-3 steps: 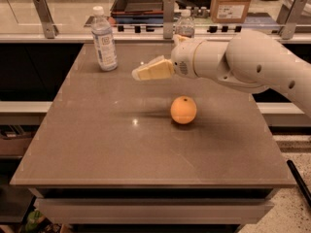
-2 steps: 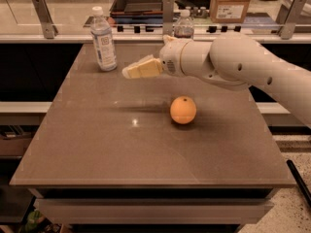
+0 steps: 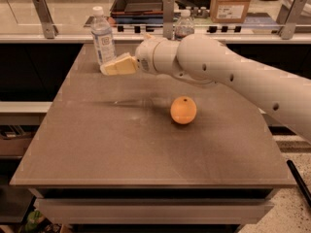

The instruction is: Pick blue plastic bottle

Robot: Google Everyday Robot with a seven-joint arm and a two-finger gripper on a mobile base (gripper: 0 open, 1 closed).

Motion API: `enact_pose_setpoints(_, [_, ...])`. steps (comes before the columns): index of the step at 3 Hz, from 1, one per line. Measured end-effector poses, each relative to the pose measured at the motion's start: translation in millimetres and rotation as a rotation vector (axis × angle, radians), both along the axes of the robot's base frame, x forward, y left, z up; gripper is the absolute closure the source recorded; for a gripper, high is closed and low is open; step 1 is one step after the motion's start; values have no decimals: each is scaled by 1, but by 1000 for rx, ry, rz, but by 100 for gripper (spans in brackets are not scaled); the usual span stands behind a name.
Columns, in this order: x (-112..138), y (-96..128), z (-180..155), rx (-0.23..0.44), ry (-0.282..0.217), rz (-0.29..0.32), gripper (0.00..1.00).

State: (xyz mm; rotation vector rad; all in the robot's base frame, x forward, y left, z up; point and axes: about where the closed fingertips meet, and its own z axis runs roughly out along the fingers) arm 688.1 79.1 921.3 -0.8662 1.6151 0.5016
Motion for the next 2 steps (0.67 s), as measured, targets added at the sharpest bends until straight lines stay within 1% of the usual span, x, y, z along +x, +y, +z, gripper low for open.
enact_pose_setpoints(1, [18,26,-3,24,-13,18,0])
enact_pose_setpoints(2, [40,41,-6,60,-25,35,0])
